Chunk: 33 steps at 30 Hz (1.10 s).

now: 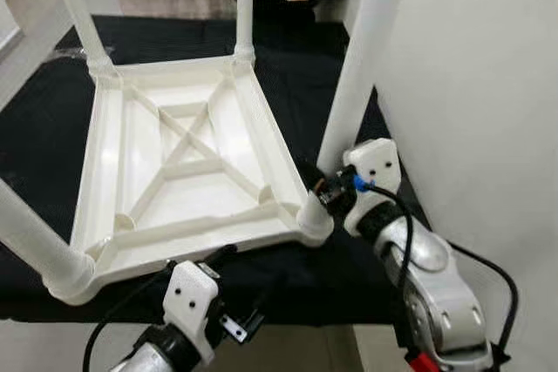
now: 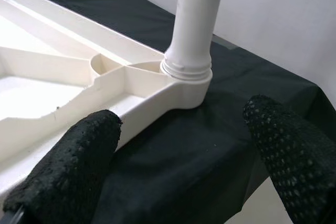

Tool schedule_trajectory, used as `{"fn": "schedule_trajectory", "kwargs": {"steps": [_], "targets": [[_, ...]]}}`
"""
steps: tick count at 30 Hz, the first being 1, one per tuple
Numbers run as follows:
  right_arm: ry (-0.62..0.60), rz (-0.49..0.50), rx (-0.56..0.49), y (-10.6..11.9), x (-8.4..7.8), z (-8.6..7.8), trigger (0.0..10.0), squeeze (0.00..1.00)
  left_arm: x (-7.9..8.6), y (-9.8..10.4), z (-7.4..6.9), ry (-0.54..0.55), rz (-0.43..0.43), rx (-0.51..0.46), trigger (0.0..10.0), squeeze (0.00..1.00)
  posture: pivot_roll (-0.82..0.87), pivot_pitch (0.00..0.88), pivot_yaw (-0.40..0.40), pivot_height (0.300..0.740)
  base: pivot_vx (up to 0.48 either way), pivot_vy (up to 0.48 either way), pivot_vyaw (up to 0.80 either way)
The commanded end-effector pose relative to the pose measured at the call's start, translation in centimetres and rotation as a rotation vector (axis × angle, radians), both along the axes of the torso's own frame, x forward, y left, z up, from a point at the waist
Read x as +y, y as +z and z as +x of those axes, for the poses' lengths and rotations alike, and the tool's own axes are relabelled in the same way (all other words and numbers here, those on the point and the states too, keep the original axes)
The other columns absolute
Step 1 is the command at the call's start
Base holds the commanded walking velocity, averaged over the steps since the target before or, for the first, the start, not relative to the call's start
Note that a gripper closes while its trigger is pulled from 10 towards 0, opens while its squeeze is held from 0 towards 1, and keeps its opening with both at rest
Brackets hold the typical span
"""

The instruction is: Building children table

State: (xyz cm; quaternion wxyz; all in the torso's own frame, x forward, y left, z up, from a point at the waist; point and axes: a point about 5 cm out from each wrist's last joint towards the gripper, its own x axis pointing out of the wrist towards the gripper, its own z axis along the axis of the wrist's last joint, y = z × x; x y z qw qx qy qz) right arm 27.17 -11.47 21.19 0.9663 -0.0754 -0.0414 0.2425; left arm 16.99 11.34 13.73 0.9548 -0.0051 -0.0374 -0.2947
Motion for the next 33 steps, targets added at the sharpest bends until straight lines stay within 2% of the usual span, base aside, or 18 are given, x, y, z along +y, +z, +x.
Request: {"fn": "schedule_trajectory", "kwargs": {"steps": [1,2,3,4,7,8,13,14,15,16,23,24,25,33], "targets": [[0.194,0.033,0.125,-1.6,0.3,0.0,10.0,1.0,-0.1,-0.2,-0.3,-0.005,-0.013,0.018,10.0,0.0,0.02,0.201,-0.063,0.74,0.0,0.0,0.0],[0.194,0.033,0.125,-1.6,0.3,0.0,10.0,1.0,-0.1,-0.2,-0.3,-0.005,-0.013,0.018,10.0,0.0,0.02,0.201,-0.063,0.74,0.0,0.0,0.0],[0.31,0.058,0.112,-0.9,0.7,-0.3,10.0,1.0,-0.1,-0.2,-0.3,-0.006,-0.014,0.019,10.0,0.0,0.02,0.197,-0.062,0.74,0.0,0.0,0.0],[0.31,0.058,0.112,-0.9,0.7,-0.3,10.0,1.0,-0.1,-0.2,-0.3,-0.006,-0.014,0.019,10.0,0.0,0.02,0.197,-0.062,0.74,0.0,0.0,0.0],[0.582,0.04,0.07,0.7,0.9,-0.5,10.0,1.0,-0.2,-0.3,-0.3,-0.011,-0.014,0.021,10.0,0.0,0.03,0.197,-0.062,0.74,0.0,0.0,0.0],[0.709,0.013,0.042,1.6,0.8,-0.4,10.0,1.0,-0.2,-0.3,-0.2,-0.009,-0.013,0.02,10.0,0.0,0.04,0.196,-0.059,0.74,0.0,0.0,0.0],[0.785,-0.033,0.012,2.4,0.5,0.3,10.0,1.0,-0.1,-0.3,-0.2,-0.002,-0.012,0.018,10.0,0.0,0.05,0.197,-0.06,0.74,0.0,0.0,0.0],[0.825,-0.041,0.024,2.6,0.4,0.6,10.0,0.93,-0.1,-0.3,-0.2,-0.001,-0.011,0.018,10.0,0.0,0.05,0.197,-0.06,0.74,0.0,0.0,0.0],[0.825,-0.041,0.024,2.6,0.4,0.6,10.0,0.93,-0.1,-0.3,-0.2,-0.001,-0.011,0.018,10.0,0.0,0.05,0.197,-0.06,0.74,0.0,0.0,0.0],[0.889,-0.067,0.034,3.0,0.1,1.0,10.0,0.0,-0.1,-0.3,-0.3,0.0,-0.01,0.018,10.0,0.0,0.05,0.196,-0.058,0.74,0.0,0.0,0.0],[0.969,-0.12,0.033,3.9,-0.9,2.2,10.0,0.0,-0.1,-0.2,-0.4,-0.002,-0.008,0.019,10.0,0.0,0.06,0.201,-0.062,0.74,0.0,0.0,0.0],[0.98,-0.121,0.035,3.9,-1.0,2.2,3.0,0.0,-0.2,-0.2,-0.4,-0.003,-0.007,0.02,10.0,0.0,0.07,0.202,-0.064,0.74,0.0,0.0,0.0],[0.986,-0.117,0.036,4.0,-1.1,2.3,0.0,0.0,-0.2,-0.2,-0.4,-0.004,-0.007,0.021,10.0,0.0,0.07,0.202,-0.064,0.74,0.0,0.0,0.0],[1.043,-0.112,0.067,3.1,-1.7,1.3,0.0,0.0,-0.3,-0.4,-0.7,-0.005,-0.007,0.026,10.0,0.0,0.07,0.187,-0.066,0.74,0.0,0.0,0.0]]}}
